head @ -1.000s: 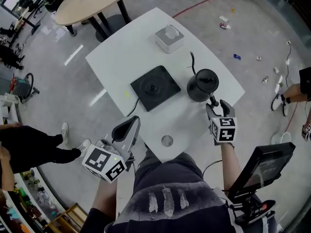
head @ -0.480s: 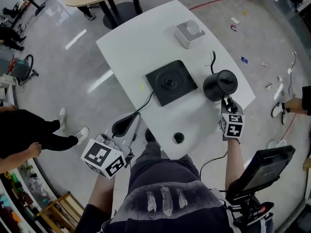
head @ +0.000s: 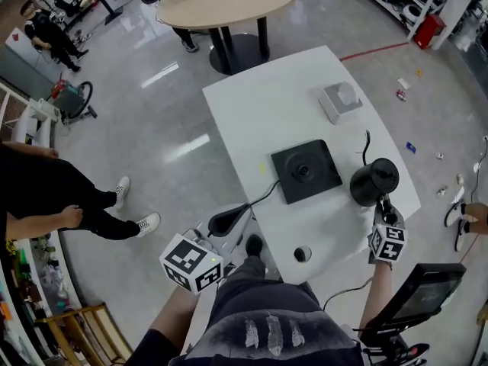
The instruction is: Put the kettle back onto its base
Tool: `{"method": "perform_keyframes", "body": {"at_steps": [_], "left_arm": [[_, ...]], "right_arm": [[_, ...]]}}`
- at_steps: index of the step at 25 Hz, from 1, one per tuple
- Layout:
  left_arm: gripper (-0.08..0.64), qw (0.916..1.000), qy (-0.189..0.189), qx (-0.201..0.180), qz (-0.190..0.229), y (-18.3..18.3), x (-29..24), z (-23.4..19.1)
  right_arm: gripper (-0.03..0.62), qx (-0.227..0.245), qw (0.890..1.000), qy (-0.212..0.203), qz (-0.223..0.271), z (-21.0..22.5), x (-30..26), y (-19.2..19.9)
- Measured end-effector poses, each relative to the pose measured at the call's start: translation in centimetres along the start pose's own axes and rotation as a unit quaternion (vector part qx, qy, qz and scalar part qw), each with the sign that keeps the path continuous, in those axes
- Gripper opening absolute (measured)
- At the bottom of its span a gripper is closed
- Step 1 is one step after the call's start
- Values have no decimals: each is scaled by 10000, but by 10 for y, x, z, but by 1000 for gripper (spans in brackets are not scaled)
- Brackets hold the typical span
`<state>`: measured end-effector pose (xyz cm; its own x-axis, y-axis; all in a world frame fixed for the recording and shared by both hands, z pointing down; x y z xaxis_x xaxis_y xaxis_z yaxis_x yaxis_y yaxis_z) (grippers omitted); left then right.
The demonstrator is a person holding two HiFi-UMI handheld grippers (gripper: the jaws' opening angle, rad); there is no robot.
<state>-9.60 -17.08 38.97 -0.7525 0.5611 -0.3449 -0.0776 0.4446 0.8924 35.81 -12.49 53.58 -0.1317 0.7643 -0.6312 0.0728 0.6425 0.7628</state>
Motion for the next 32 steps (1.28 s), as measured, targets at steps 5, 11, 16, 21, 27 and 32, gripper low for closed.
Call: {"method": "perform_keyframes", "body": {"at_steps": [5, 11, 16, 21, 27, 32], "left_arm": [[2, 10000, -42, 56, 12, 3, 6, -13], [2, 9999, 27, 131, 27, 1, 13, -29], [2, 9997, 48, 199, -107, -1, 26, -43], [2, 9999, 82, 67, -84, -9, 16, -57], [2, 9983, 542, 124, -200, -2, -9, -45], [2, 9971, 724, 151, -164, -3, -18, -49]], "right_arm": [[63, 65, 9994, -1, 338, -1, 12, -23], [58, 458, 9984, -25, 327, -6, 21, -52], [57, 93, 9985, -43, 534, -13, 45, -64], [57, 6, 9923, -450, 1151, -32, 43, -103], [55, 3, 9901, -702, 1219, -48, 67, -110], [55, -115, 9863, -941, 1347, -67, 66, -123]]}}
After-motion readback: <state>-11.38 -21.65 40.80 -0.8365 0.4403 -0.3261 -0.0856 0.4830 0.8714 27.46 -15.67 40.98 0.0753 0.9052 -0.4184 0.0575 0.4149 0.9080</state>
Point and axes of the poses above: the fingertips, and each gripper's own axes: x backward along the fingers, z to its right, y out of its underside, the point moved 10 cm from there along x, backward along the fingers
